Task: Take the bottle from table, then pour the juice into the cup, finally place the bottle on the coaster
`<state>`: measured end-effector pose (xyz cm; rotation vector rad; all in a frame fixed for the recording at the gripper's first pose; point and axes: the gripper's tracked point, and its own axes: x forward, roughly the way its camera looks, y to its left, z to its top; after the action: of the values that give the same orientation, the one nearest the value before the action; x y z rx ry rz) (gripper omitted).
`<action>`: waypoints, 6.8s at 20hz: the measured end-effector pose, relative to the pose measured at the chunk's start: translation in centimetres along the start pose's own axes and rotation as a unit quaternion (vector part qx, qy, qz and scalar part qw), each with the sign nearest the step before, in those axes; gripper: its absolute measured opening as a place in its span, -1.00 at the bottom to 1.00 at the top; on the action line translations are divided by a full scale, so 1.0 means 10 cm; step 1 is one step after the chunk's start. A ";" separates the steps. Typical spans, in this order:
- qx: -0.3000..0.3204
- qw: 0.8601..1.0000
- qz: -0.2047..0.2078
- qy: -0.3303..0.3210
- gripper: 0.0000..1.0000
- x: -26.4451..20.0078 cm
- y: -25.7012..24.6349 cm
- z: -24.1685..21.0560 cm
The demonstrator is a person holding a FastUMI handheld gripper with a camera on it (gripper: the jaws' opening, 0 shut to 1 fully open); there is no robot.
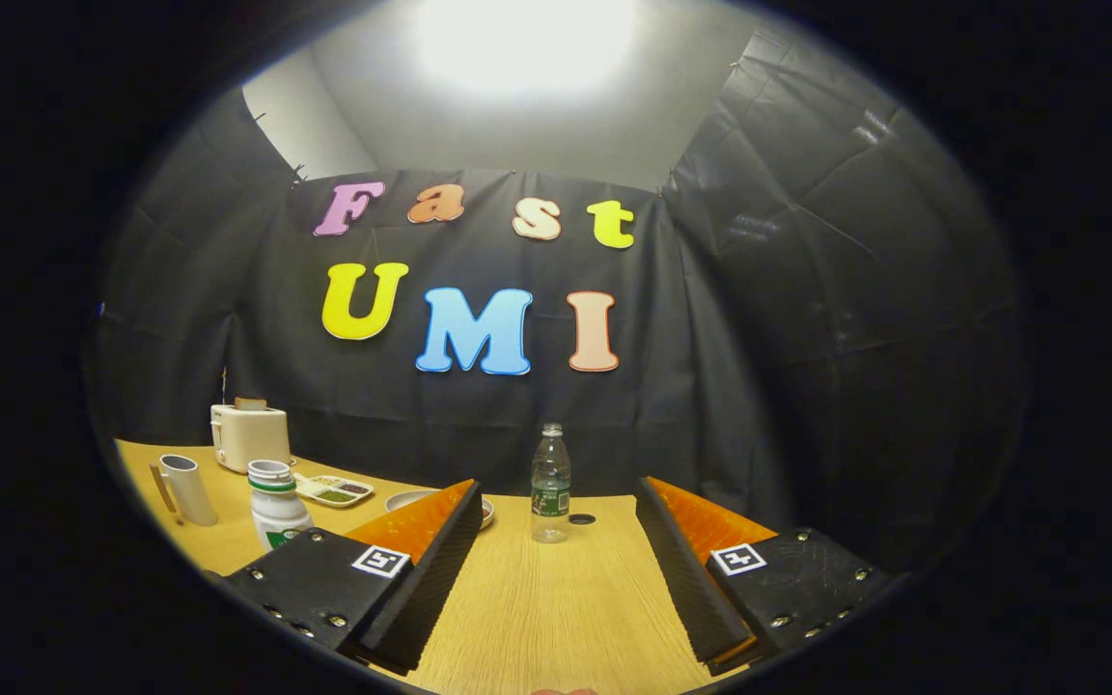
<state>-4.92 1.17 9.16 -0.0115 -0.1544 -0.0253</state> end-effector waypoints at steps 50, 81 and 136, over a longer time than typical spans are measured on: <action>0.075 0.962 0.180 0.189 0.96 -0.02 2.04 -1.24; -0.106 0.966 0.174 0.161 0.47 0.25 2.58 -0.97; -0.631 0.761 0.152 -0.023 0.47 0.58 3.74 -0.35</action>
<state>2.28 38.35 6.25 -1.4069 -0.1594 0.2040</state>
